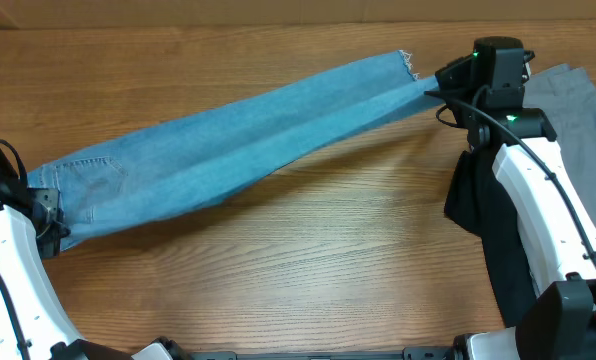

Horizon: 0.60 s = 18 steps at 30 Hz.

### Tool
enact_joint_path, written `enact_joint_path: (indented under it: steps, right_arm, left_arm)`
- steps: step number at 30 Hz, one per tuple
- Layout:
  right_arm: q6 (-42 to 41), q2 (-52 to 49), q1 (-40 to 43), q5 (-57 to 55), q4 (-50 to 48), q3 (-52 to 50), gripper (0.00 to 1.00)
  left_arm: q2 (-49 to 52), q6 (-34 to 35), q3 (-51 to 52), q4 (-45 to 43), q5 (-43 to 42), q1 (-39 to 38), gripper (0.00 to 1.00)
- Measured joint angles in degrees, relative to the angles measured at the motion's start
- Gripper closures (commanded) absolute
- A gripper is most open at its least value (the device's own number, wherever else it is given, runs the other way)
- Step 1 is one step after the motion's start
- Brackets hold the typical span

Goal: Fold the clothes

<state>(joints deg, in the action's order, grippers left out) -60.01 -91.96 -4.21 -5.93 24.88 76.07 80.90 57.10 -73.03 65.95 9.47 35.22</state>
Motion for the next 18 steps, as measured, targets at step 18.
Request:
enact_joint_path:
  steps: [18]
  right_arm:
    - [0.02, -12.11, -3.19, -2.03, -11.54, 0.00, 0.96]
  left_arm:
    - [14.16, 0.02, -0.09, -19.82, -2.34, -0.66, 0.96]
